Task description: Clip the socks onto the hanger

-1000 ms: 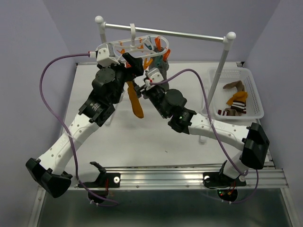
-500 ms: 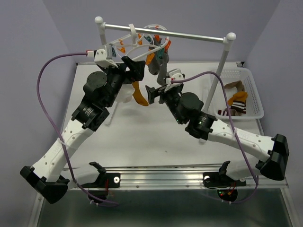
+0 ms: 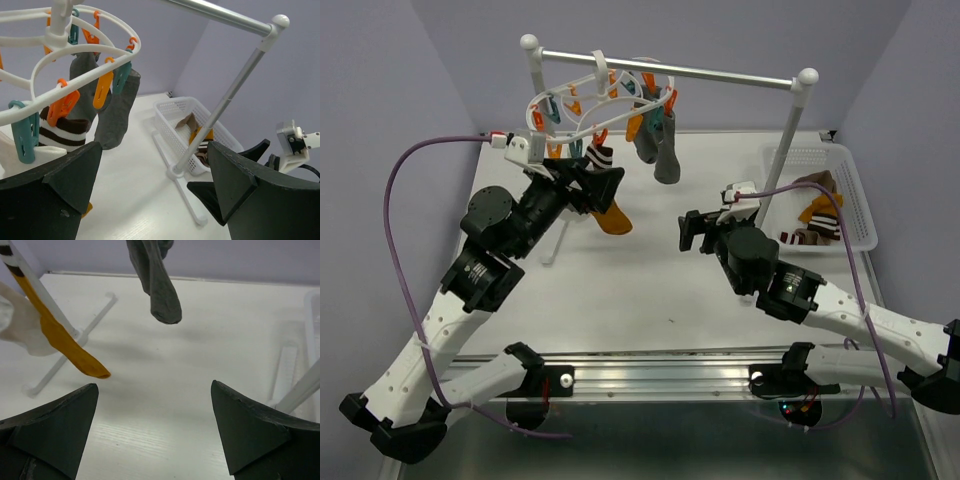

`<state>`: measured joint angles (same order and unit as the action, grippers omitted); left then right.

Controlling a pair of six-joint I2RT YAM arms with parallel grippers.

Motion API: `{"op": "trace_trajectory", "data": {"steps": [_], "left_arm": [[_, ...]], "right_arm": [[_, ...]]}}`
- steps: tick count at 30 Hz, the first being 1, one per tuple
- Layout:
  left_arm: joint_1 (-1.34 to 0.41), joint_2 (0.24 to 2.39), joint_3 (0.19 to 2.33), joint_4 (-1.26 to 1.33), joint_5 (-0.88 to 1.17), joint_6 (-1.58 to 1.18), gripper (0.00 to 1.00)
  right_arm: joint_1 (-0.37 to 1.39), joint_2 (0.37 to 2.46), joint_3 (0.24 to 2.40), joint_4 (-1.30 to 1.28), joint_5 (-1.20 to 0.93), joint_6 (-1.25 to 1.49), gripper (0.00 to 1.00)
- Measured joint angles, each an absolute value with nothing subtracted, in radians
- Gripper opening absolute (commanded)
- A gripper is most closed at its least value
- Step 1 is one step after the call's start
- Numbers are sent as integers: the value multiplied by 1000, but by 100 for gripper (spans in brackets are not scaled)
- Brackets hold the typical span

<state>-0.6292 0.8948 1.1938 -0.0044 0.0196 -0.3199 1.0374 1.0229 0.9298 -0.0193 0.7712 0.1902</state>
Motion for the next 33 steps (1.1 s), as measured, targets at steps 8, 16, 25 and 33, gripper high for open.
{"op": "trace_trajectory", "data": {"steps": [8, 16, 25, 33], "left_arm": [[-630, 921, 1182, -9, 49, -323, 99], [-677, 1048, 1188, -54, 52, -325, 99], [-721, 1184, 1269, -36, 20, -343, 99], [-720, 1281, 1283, -21, -192, -386, 99]], "right_arm": [[1013, 1012, 900, -103, 821, 275, 100], [776, 1097, 892, -157, 677, 369, 100], [720, 1121, 879, -176, 607, 393, 100], [683, 1123, 879, -175, 567, 385, 100]]}}
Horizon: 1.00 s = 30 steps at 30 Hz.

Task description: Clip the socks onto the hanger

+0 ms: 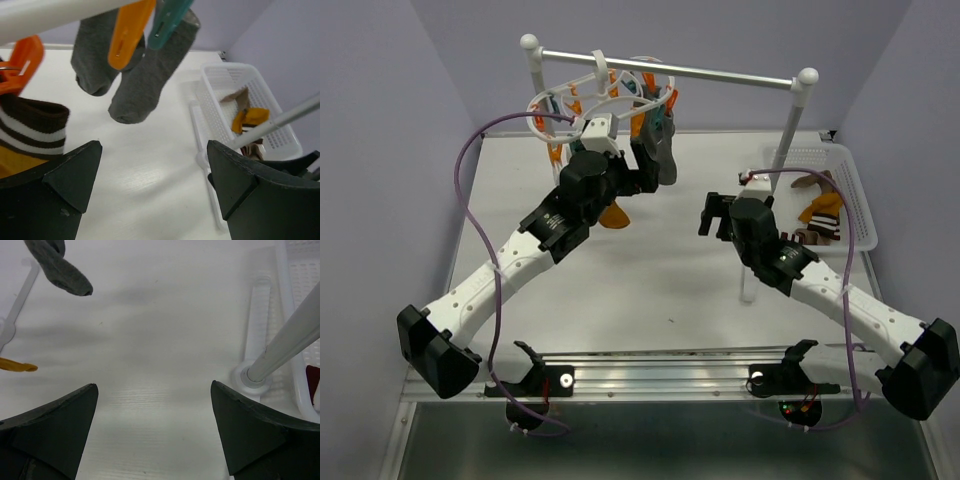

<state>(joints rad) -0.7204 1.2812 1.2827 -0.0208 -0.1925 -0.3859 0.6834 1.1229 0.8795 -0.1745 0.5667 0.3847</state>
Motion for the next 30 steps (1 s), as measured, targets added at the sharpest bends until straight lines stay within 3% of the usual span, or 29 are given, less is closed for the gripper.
{"op": "trace_trajectory", "data": {"steps": [6, 12, 16, 24, 30], "left_arm": [[-674, 1265, 1297, -52, -323, -426, 99], [-554, 1257, 1357, -81, -318, -428, 99], [-518, 1261, 1386, -92, -298, -427, 99], [-439, 1361, 1487, -128, -245, -424, 99], [-392, 1442, 1552, -142, -218, -427, 99]], "right_arm": [[568, 1088, 841, -183, 519, 402, 100], [538, 962, 718, -231, 529, 443, 100], [393, 919, 679, -284, 544, 477, 100], [155, 966, 697, -307, 519, 512, 100], [-23, 1114, 814, -304, 477, 516, 100]]}}
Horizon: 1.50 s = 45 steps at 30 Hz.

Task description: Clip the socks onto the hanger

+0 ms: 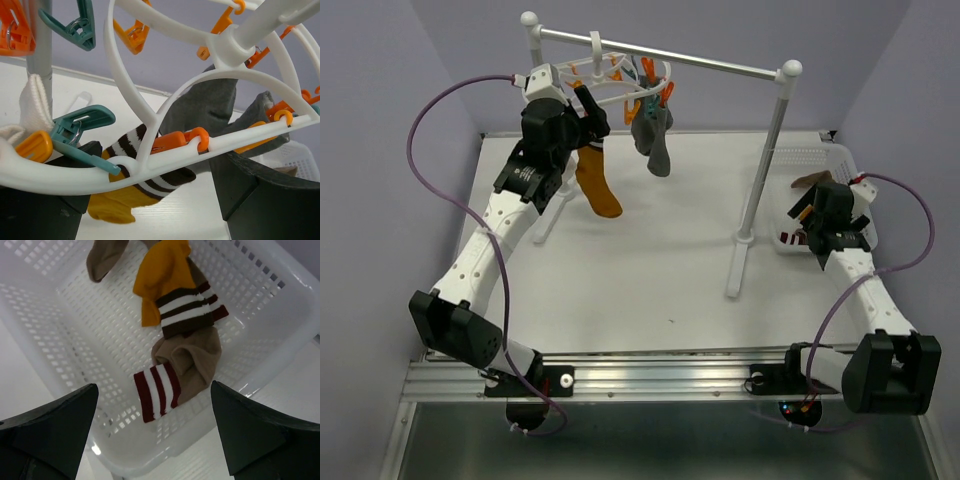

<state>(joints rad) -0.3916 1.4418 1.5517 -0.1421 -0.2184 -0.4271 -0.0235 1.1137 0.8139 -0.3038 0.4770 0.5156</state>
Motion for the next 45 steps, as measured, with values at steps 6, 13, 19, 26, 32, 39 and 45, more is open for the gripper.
{"op": "trace_trajectory", "data": {"steps": [6, 13, 19, 26, 32, 39, 45], "left_arm": [[-373, 1448, 1559, -148, -159, -428, 99], [-373, 1335, 1409, -78, -10, -428, 99], [-388, 1157, 1202, 48, 102, -408, 99], [-400, 1088, 1090, 115, 178, -352, 99], [-400, 1037, 1055, 124, 184, -330, 99], [-400, 963, 1053, 132, 178, -336, 99], [-400, 938, 1024, 130, 156, -376, 99]], "right_arm": [[-125, 1294, 926, -284, 455, 495, 100], [-257, 1518, 1024, -196, 406, 443, 100], [-306, 1715, 1137, -136, 309, 345, 93], [-300, 1751, 1149, -60, 196, 254, 17], [-300, 1697, 1136, -36, 151, 226, 1], [-300, 1397, 1114, -57, 51, 231, 1], [-300, 1137, 1141, -167, -92, 308, 1]]}}
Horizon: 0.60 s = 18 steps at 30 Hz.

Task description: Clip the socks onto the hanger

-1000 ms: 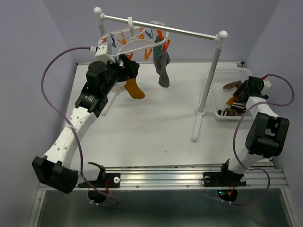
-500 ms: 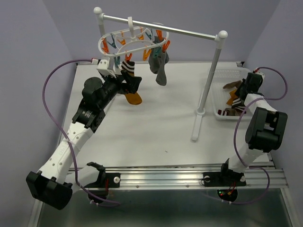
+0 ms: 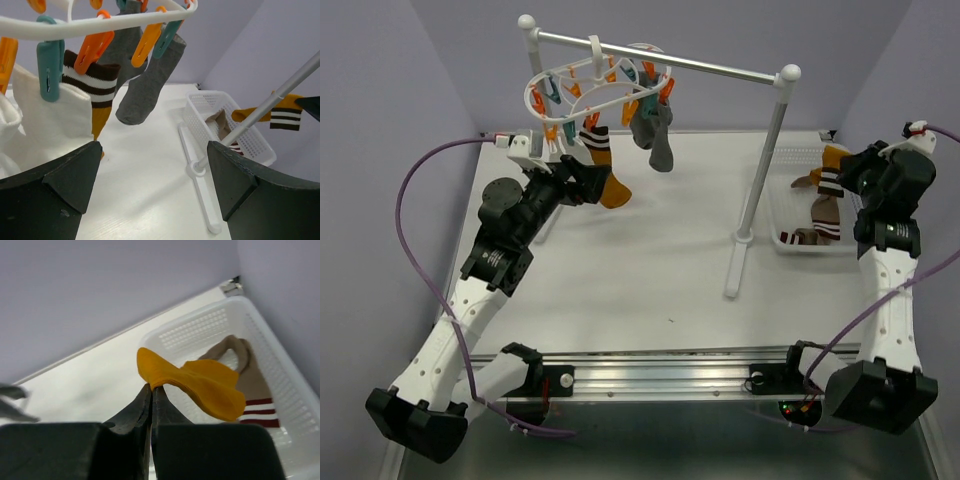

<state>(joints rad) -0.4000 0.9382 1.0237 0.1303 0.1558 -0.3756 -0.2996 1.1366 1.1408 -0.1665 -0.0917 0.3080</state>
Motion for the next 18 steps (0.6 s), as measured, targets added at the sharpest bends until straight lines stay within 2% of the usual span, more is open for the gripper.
{"op": "trace_trajectory", "data": {"steps": [5, 11, 18], "left_arm": [[-400, 922, 986, 123, 142, -414, 99], [-400, 898, 974, 110, 96, -461, 99], [-400, 863, 959, 90, 36, -512, 99]], "right_arm": [[-299, 928, 1105, -278, -326, 411, 1], [-277, 817, 1018, -292, -682, 552, 1], [-234, 806, 984, -231, -809, 649, 1]]}}
